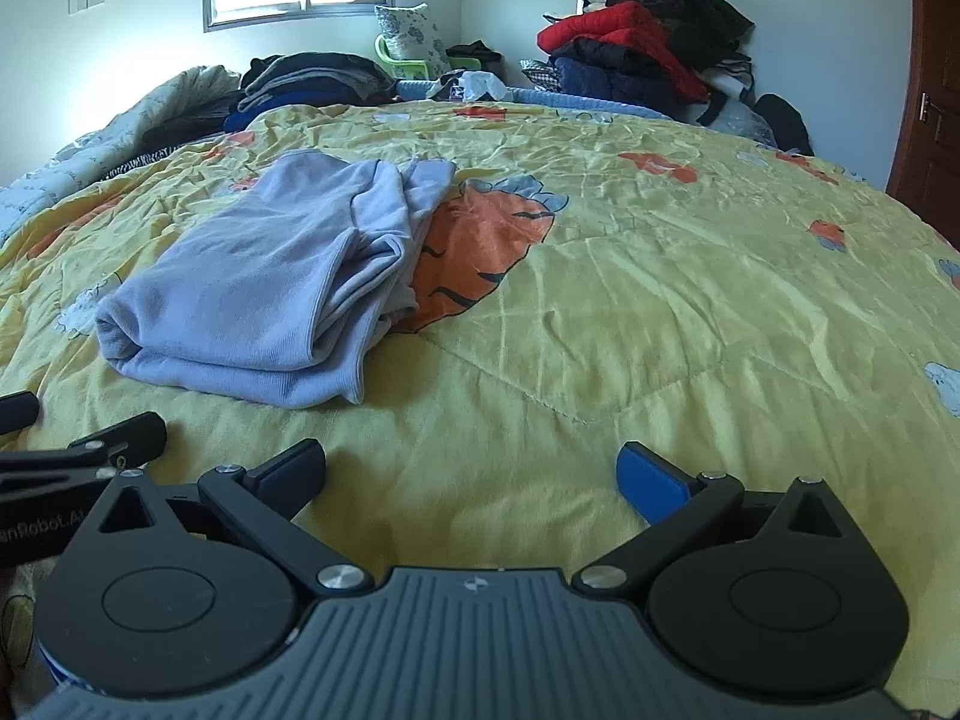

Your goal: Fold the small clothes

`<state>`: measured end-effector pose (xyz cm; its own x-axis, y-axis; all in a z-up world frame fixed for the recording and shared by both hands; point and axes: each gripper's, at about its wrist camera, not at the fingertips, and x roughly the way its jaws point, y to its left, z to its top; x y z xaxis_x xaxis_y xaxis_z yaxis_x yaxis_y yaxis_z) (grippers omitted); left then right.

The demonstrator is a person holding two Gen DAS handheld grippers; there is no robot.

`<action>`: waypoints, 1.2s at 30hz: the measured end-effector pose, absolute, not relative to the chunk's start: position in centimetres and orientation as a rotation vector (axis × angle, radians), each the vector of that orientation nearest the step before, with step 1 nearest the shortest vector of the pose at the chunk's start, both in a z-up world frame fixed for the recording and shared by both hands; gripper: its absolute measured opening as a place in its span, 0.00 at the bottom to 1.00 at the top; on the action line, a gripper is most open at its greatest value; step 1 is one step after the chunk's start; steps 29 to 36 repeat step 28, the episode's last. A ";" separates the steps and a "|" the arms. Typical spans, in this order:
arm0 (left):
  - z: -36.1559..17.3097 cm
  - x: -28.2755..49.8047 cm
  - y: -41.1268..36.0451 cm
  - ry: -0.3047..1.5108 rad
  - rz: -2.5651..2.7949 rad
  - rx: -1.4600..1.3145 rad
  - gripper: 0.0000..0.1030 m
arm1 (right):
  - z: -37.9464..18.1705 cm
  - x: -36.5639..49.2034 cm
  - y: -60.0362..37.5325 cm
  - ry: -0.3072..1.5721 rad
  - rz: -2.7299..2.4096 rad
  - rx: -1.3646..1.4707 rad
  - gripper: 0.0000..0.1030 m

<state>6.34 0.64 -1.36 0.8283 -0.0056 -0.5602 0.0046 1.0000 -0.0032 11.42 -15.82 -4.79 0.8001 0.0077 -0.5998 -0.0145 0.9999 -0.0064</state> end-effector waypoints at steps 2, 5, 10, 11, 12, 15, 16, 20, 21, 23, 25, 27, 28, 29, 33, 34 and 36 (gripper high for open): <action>-1.3 6.6 0.5 0.607 -0.004 -0.004 1.00 | -4.8 11.3 -15.8 0.638 0.010 -0.009 0.99; -1.2 7.0 0.5 0.625 -0.006 -0.002 1.00 | -4.8 11.3 -15.8 0.638 0.010 -0.009 0.99; -1.3 6.8 0.6 0.616 -0.011 -0.006 1.00 | -4.8 11.3 -15.8 0.638 0.011 -0.009 0.99; -1.3 6.8 0.7 0.613 -0.013 -0.009 1.00 | -4.9 11.3 -15.9 0.637 0.011 -0.009 0.99; -1.3 6.8 0.7 0.612 -0.015 -0.009 1.00 | -4.9 11.3 -15.9 0.637 0.011 -0.009 0.99; -1.3 6.7 0.8 0.612 -0.017 -0.008 1.00 | -4.9 11.2 -15.8 0.638 0.011 -0.009 0.99; -1.3 6.7 0.8 0.611 -0.017 -0.007 1.00 | -4.9 11.2 -15.8 0.637 0.011 -0.009 0.99; -1.3 6.6 0.9 0.606 -0.022 -0.016 1.00 | -4.9 11.3 -15.9 0.637 0.010 -0.009 0.99; -1.3 6.6 0.9 0.600 -0.025 -0.022 1.00 | -4.9 11.3 -15.8 0.637 0.011 -0.009 0.99; -1.3 6.5 1.1 0.591 -0.028 -0.032 1.00 | -4.9 11.3 -15.8 0.637 0.011 -0.009 0.99; -1.4 6.5 0.8 0.597 -0.020 -0.013 1.00 | -4.9 11.3 -15.8 0.637 0.011 -0.009 0.99; -1.3 6.6 0.5 0.603 -0.014 0.002 1.00 | -4.9 11.3 -15.8 0.637 0.011 -0.009 0.99; -1.4 6.6 0.6 0.604 -0.011 -0.001 1.00 | -4.9 11.3 -15.8 0.637 0.011 -0.009 0.99; -1.4 6.6 0.6 0.604 -0.011 -0.001 1.00 | -4.9 11.3 -15.8 0.637 0.011 -0.009 0.99; -1.4 6.6 0.6 0.604 -0.011 -0.001 1.00 | -4.9 11.3 -15.8 0.637 0.011 -0.009 0.99; -1.4 6.6 0.6 0.604 -0.011 -0.001 1.00 | -4.9 11.3 -15.8 0.637 0.011 -0.009 0.99; -1.4 6.6 0.6 0.604 -0.011 -0.001 1.00 | -4.9 11.3 -15.8 0.637 0.011 -0.009 0.99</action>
